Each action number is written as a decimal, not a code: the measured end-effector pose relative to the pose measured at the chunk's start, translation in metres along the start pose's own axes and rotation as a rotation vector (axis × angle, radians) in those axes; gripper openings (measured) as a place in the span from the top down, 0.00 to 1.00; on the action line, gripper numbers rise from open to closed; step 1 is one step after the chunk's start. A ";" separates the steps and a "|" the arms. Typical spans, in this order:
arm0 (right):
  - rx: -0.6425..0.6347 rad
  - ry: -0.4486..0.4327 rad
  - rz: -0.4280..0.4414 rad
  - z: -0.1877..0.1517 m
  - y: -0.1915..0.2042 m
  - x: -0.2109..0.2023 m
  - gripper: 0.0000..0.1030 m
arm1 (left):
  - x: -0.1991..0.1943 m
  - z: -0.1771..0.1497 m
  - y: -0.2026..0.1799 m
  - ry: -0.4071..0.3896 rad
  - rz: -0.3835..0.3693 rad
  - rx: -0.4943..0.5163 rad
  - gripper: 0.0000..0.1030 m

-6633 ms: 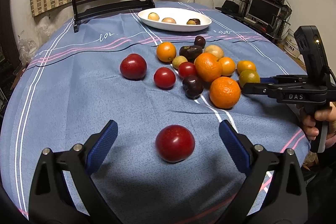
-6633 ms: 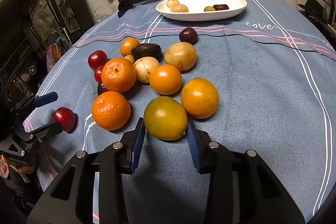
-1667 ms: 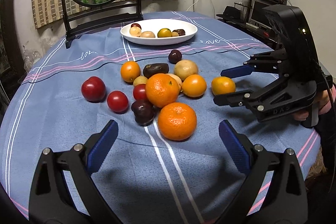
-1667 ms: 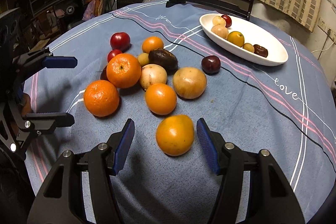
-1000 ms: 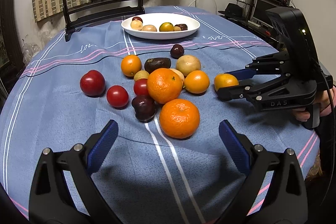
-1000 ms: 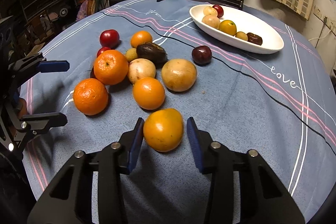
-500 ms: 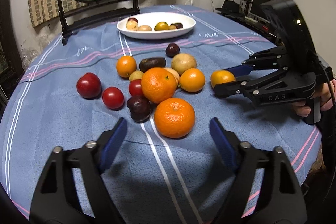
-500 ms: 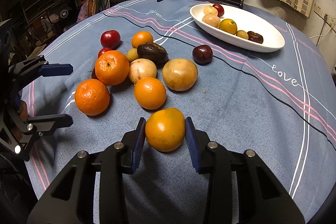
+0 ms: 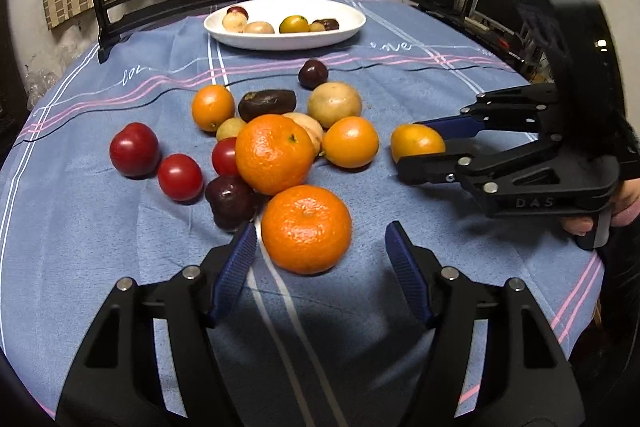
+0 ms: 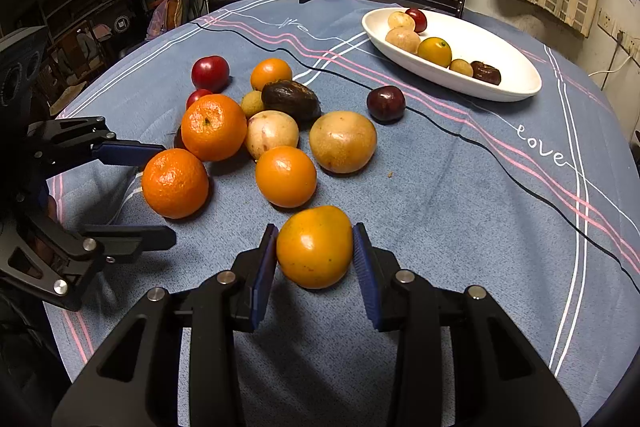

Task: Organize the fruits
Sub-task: 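Grasp the large orange with the right tool while the left tool grasps a tangerine, then carry both fruits to the white plate and open both tools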

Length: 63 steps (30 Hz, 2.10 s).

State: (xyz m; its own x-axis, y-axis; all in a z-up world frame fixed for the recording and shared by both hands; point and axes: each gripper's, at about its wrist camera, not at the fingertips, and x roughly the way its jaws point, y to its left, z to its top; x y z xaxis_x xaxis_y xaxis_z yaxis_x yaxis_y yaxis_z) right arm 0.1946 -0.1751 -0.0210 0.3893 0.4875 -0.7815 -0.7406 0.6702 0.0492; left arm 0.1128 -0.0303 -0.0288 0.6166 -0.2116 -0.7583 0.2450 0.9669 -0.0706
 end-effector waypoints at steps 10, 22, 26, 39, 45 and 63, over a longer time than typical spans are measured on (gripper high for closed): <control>-0.003 0.000 -0.004 -0.001 0.002 0.000 0.63 | 0.012 0.003 0.012 0.049 -0.014 -0.064 0.55; 0.007 -0.008 0.025 -0.001 0.001 -0.002 0.63 | -0.001 -0.001 0.009 -0.001 -0.050 -0.054 0.56; 0.018 -0.025 0.049 -0.001 0.000 -0.004 0.63 | -0.008 0.001 0.010 -0.018 -0.082 -0.052 0.56; 0.266 -0.333 0.070 0.045 -0.055 -0.047 0.63 | -0.006 0.130 0.045 -0.113 -0.073 0.012 0.56; 0.310 -0.407 -0.085 0.102 -0.094 -0.038 0.67 | 0.045 0.208 0.073 -0.127 -0.035 -0.076 0.56; 0.197 -0.022 -0.113 0.031 -0.100 -0.002 0.65 | 0.029 0.175 0.073 -0.124 -0.118 -0.071 0.55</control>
State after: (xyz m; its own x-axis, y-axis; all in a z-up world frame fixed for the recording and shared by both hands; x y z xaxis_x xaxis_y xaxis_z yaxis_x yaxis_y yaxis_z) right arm 0.2846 -0.2254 -0.0052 0.4770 0.4135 -0.7756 -0.5709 0.8167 0.0842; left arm 0.2792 0.0096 0.0572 0.6755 -0.3361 -0.6563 0.2708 0.9410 -0.2032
